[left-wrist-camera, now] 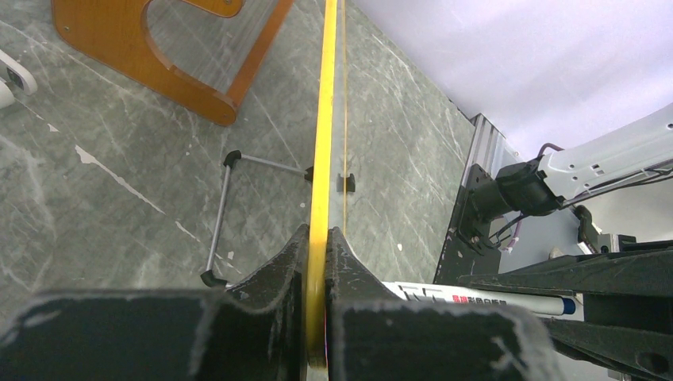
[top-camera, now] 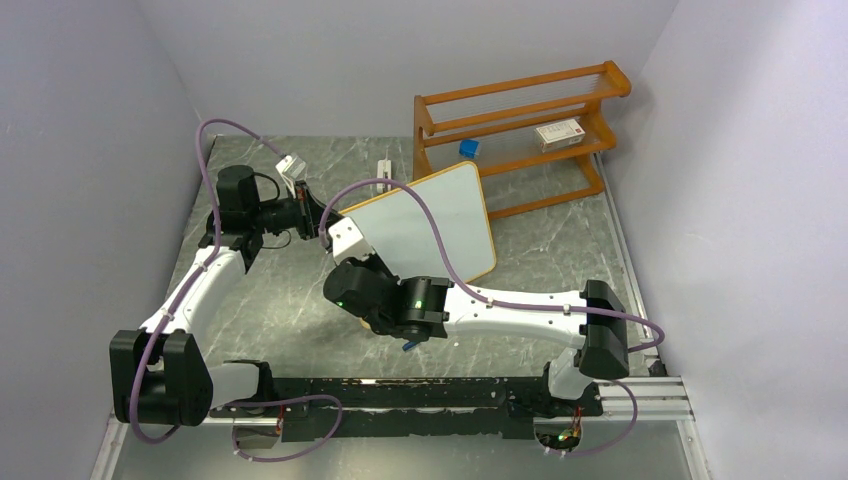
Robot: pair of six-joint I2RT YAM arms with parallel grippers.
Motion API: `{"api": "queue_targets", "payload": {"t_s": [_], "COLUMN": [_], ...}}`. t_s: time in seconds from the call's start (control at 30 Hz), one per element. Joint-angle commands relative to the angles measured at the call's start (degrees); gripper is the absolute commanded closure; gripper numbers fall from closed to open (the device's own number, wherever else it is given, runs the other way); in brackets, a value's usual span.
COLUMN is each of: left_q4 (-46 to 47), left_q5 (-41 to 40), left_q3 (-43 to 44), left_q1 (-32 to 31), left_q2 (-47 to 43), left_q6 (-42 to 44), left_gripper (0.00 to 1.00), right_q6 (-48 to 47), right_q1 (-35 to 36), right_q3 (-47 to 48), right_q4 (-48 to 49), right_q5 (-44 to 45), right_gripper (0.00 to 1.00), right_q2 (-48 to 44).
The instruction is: Write a sentence on the whiteboard
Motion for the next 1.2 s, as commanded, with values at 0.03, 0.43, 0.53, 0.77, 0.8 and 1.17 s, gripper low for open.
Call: {"api": "queue_targets", "payload": {"t_s": [0.03, 0.43, 0.53, 0.77, 0.8, 1.17], "left_q4": [-0.9, -0.8, -0.4, -0.3, -0.3, -0.3], "left_q5": [0.7, 0.9, 0.9, 1.1, 1.2, 1.3], "left_q3": [0.5, 0.5, 0.3, 0.3, 0.3, 0.3], "left_q1": [-1.0, -1.0, -1.0, -1.0, -1.0, -1.0], "left_q2": [0.7, 0.8, 0.8, 0.8, 0.8, 0.9], "left_q6": [1.6, 1.5, 1.3, 1.2, 1.2, 1.2], "left_gripper": [0.95, 0.95, 0.95, 0.95, 0.95, 0.95], "right_q6": [0.9, -1.7, -2.3, -2.6, -2.8, -3.8], "right_q1": [-0.7, -0.8, -0.9, -1.4, -1.4, -1.9], "right_q3": [-1.1, -1.3, -1.0, -0.1, -0.2, 0.2], "right_q4": [0.0, 4.1, 4.9, 5.5, 5.8, 7.3], "right_q5": [2.1, -0.5, -0.6, 0.1, 0.2, 0.2], "right_gripper": [1.0, 1.0, 1.0, 1.0, 1.0, 1.0], "right_q2": [-1.9, -4.3, -3.9, -2.5, -2.6, -2.0]}}
